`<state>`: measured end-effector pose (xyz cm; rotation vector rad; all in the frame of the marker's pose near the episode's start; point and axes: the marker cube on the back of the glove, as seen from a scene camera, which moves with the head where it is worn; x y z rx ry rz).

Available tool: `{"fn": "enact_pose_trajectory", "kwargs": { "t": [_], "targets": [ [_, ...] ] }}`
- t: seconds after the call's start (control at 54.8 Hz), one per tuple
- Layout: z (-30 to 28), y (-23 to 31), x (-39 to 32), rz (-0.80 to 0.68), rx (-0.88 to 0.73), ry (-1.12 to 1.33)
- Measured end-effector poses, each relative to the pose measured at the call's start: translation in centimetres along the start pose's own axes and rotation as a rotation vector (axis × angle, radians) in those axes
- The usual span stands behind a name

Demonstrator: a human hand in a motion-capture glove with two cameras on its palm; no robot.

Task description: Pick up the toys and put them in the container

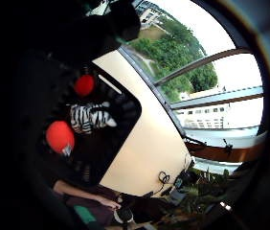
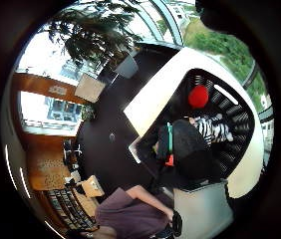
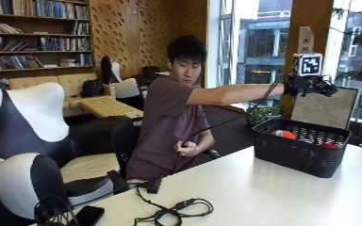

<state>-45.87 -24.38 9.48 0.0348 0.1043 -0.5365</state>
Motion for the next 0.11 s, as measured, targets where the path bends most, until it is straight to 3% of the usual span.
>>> {"fn": "enact_pose_trajectory", "kwargs": {
  "t": [0.073, 0.109],
  "targets": [
    [-0.07, -0.22, 0.65, 0.134, 0.0, 0.048],
    [-0.25, -0.02, 0.87, 0.134, -0.001, 0.038]
  ]
}}
